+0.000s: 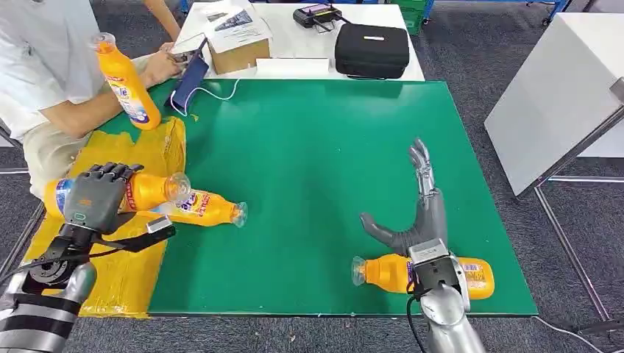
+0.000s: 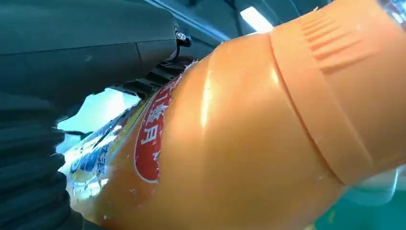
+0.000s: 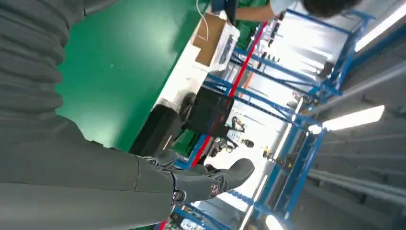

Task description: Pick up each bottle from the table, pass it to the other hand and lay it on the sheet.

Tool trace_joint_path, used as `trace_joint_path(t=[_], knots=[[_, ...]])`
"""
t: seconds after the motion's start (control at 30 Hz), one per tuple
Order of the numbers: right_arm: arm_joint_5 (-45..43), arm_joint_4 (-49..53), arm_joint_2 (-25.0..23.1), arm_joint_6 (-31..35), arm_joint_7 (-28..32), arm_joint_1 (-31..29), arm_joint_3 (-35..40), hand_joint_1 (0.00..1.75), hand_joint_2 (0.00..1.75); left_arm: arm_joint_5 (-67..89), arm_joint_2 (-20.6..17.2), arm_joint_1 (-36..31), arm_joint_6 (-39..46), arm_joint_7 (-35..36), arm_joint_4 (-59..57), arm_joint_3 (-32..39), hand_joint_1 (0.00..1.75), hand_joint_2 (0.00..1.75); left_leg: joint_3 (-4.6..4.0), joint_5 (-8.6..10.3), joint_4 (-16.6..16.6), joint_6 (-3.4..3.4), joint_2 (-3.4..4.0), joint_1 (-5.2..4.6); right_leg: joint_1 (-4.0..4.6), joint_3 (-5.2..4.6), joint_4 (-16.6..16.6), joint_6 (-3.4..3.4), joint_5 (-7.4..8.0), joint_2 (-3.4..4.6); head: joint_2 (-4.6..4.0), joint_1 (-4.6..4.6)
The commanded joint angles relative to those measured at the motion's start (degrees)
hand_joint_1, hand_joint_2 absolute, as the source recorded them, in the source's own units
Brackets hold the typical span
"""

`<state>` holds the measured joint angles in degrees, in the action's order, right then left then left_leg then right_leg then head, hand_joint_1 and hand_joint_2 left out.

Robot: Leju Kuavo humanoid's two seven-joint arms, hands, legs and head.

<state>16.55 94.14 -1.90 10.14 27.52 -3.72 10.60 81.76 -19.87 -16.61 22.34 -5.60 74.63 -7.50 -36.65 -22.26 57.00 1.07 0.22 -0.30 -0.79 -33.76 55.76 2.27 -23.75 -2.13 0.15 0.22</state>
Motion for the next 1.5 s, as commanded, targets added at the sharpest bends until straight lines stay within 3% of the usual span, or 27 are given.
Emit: trace_joint_path(t=[0.03, 0.43, 0.87, 0.9, 0.93, 1.17, 1.5], knots=[[-0.5, -1.5, -0.1, -0.2, 0.0, -1.6, -2.8, 0.00, 1.75, 2.2, -1.1, -4.1, -2.4, 1.2, -14.3, -3.3, 1.75, 1.75, 0.39, -0.15, 0.0, -0.11, -0.05, 0.09, 0.05, 0.44, 0.0, -0.11, -0.15, 0.14, 0.00, 0.02], [-0.9, -1.8, 0.0, -0.6, -0.2, -1.6, -4.7, 0.00, 1.75, -0.8, -1.2, 0.8, -5.5, -0.5, -11.3, -6.1, 1.75, 1.75, 0.12, -0.05, 0.0, -0.04, 0.00, 0.02, 0.01, 0.14, 0.0, -0.04, -0.04, 0.09, 0.00, 0.02], [0.2, -3.7, -0.6, -1.1, -0.7, -2.5, -4.2, 0.00, 1.75, 0.1, 5.2, 1.0, -4.6, 1.7, -12.1, -12.6, 1.75, 1.75, 0.40, -0.16, 0.0, -0.09, -0.10, 0.06, 0.03, 0.49, -0.1, -0.08, -0.15, 0.10, 0.00, 0.02], [0.3, -3.7, -0.7, -1.0, -0.8, -2.5, -4.2, 0.00, 1.75, 0.2, 5.8, 0.8, -3.6, 2.1, -12.4, -13.0, 0.07, 1.75, 0.24, -0.07, -0.1, -0.05, -0.10, 0.01, 0.00, 0.31, -0.1, -0.04, -0.08, 0.03, 0.00, 0.02], [0.4, -3.8, -0.8, -1.0, -0.9, -2.5, -4.1, 0.00, 1.75, 0.2, 6.4, 0.7, -3.2, 2.5, -12.3, -13.1, 0.00, 1.75, 0.42, -0.17, 0.0, -0.10, -0.12, 0.07, 0.04, 0.53, -0.1, -0.08, -0.16, 0.09, 0.00, 0.02], [0.7, -3.8, -1.1, -0.7, -1.1, -2.0, -3.6, 0.00, 1.75, -1.2, 8.6, 0.6, -0.3, 3.9, -11.0, -11.5, 0.00, 1.75, 0.29, -0.12, 0.0, -0.08, -0.09, 0.05, 0.04, 0.36, -0.1, -0.07, -0.09, 0.11, 0.00, 0.00], [0.7, -3.8, -1.1, -0.7, -1.1, -2.0, -3.6, 0.00, 1.75, -1.2, 8.6, 0.6, -0.3, 3.9, -11.0, -11.5, 0.00, 1.75, 0.19, -0.09, 0.0, -0.06, -0.07, 0.04, 0.04, 0.24, -0.1, -0.05, -0.05, 0.09, 0.00, 0.00]])
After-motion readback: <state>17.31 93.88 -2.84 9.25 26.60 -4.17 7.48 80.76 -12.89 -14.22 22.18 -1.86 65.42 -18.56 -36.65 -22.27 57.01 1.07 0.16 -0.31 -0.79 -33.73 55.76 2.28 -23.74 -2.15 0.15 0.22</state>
